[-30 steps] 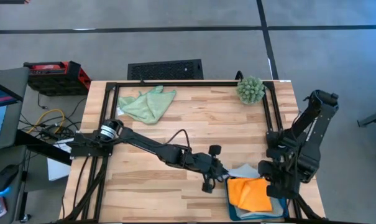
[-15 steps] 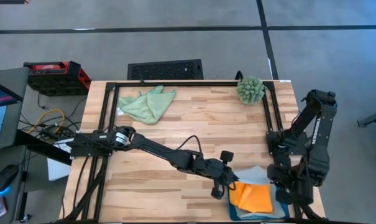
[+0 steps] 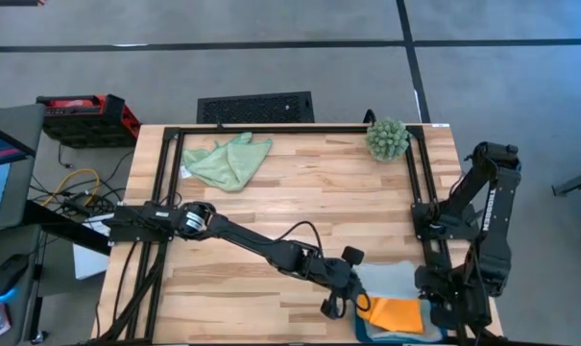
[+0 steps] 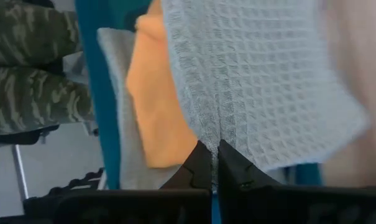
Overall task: Fold microfiber towels
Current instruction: Put the folded gray towel into the blue bin
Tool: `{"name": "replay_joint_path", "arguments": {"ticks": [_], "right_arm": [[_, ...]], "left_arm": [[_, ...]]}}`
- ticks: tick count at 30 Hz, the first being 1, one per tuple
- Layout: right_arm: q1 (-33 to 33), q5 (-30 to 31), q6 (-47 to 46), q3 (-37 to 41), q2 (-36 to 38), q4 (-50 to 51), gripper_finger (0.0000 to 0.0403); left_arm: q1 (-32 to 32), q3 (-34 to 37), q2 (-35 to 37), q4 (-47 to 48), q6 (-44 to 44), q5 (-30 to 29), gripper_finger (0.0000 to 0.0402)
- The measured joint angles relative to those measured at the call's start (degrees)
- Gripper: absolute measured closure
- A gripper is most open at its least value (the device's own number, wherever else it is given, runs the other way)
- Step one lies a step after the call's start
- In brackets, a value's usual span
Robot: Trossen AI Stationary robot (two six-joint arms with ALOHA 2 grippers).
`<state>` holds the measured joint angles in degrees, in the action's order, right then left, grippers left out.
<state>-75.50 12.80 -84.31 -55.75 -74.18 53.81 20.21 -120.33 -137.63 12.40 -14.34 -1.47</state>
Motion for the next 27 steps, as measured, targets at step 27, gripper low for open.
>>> {"name": "replay_joint_path", "arguments": {"ticks": [27], "right_arm": [[0.0,-4.4,-2.8,-0.1,-11.7,-18.0,0.0386]], "left_arm": [[3.1,0.7,-1.4,-2.0,5.4,5.3,0.0401]]}}
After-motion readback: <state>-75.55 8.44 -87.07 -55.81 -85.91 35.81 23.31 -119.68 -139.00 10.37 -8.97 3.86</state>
